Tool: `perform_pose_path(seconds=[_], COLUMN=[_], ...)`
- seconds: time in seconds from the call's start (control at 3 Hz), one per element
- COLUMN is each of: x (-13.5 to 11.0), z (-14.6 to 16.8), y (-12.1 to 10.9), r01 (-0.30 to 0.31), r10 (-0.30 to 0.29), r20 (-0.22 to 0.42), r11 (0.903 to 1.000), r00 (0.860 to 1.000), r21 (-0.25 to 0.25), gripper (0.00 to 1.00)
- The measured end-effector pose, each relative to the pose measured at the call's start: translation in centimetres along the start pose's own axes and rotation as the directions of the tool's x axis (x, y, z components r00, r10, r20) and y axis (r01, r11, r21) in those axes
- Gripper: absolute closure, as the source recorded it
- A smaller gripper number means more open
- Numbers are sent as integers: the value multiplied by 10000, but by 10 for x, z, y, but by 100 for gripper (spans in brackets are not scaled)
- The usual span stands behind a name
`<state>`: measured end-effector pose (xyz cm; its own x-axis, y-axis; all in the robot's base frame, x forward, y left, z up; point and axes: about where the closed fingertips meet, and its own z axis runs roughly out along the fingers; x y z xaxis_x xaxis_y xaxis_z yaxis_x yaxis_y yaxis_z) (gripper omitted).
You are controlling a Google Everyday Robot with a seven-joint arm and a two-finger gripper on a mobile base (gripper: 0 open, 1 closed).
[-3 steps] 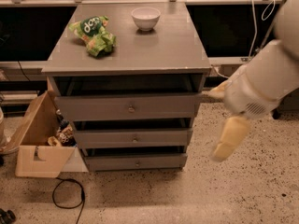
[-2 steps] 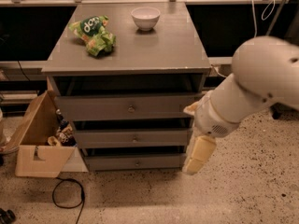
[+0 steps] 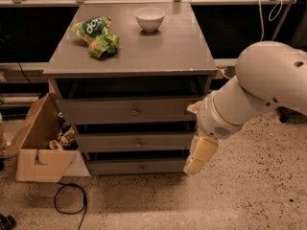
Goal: Open top drawer
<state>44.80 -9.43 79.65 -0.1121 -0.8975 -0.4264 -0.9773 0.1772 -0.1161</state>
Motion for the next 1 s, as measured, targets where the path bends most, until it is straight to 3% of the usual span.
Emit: perform_pose_path(seconds=[0.33, 0.67, 1.0], x=[-4, -22, -47], z=[35, 80, 113], y=[-16, -59, -107], r01=[422, 1461, 2420], r10=[-422, -1457, -2406], r20=[-27, -106, -285], r11=[9991, 9861, 9575], r00=[9991, 9893, 9702], r21=[56, 790, 1569], gripper=[0, 0, 0])
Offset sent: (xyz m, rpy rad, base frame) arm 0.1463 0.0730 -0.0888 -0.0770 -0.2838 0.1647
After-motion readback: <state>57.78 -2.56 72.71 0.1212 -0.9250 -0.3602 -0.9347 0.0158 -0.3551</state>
